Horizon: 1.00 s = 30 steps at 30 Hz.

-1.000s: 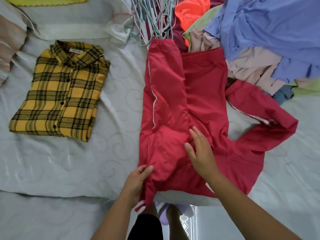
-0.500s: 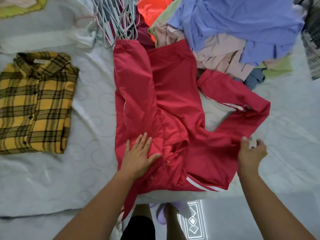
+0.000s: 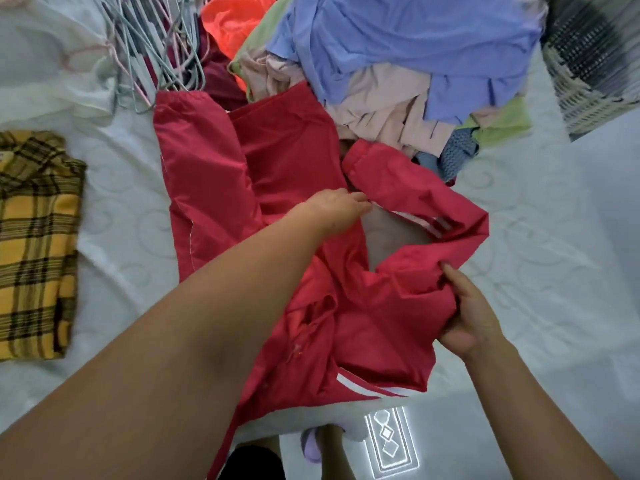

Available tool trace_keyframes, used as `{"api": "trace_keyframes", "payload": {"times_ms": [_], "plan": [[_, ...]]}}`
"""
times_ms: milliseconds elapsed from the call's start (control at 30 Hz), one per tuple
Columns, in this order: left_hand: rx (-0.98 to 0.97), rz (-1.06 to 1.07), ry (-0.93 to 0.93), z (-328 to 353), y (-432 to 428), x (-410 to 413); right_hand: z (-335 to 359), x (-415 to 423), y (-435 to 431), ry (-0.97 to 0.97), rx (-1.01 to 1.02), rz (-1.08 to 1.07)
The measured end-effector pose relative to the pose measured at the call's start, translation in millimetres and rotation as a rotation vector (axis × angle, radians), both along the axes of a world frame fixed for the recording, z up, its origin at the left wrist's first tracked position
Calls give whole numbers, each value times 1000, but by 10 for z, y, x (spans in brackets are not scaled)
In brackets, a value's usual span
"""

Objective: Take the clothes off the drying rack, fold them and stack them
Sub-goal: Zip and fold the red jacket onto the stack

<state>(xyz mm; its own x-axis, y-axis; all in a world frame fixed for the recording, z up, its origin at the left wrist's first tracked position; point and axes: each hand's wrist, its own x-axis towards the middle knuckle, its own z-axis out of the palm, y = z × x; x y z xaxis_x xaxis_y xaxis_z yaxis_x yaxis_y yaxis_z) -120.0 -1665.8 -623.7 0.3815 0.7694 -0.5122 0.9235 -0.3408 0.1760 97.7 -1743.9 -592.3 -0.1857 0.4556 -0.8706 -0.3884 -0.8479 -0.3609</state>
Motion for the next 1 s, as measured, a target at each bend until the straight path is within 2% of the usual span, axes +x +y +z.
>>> {"api": "trace_keyframes", "payload": {"times_ms": [167,233,300,400,433,533,600,700,767,833,900,1000], "plan": [[40,-194,235,24,157,-79,98,20,29,44,144,-22],[54,-180,244,141,161,-206,224,-37,26,91,200,16],[99,-73,115,300,92,-426,408,-134,15,150,245,121],[354,94,-197,537,-292,-886,688,-404,-100,275,282,284],[384,185,-250,567,-492,-1089,747,-535,-176,348,279,335],[345,485,-251,459,-1223,-1603,747,-1039,-529,522,177,525],[294,753,-343,402,-1687,-1724,534,-1356,-811,471,52,643],[181,1368,-844,421,-2197,-1449,179,-1629,-1112,203,-133,716],[41,1620,-1087,453,-2412,-1130,43,-1681,-1189,152,-205,676],[-107,1646,-1096,450,-2532,-958,23,-1708,-1189,132,-179,703],[-204,1552,-1005,400,-2560,-935,78,-1732,-1165,99,-123,768],[-176,1343,-873,390,-2498,-994,192,-1656,-1089,19,-5,858]]}}
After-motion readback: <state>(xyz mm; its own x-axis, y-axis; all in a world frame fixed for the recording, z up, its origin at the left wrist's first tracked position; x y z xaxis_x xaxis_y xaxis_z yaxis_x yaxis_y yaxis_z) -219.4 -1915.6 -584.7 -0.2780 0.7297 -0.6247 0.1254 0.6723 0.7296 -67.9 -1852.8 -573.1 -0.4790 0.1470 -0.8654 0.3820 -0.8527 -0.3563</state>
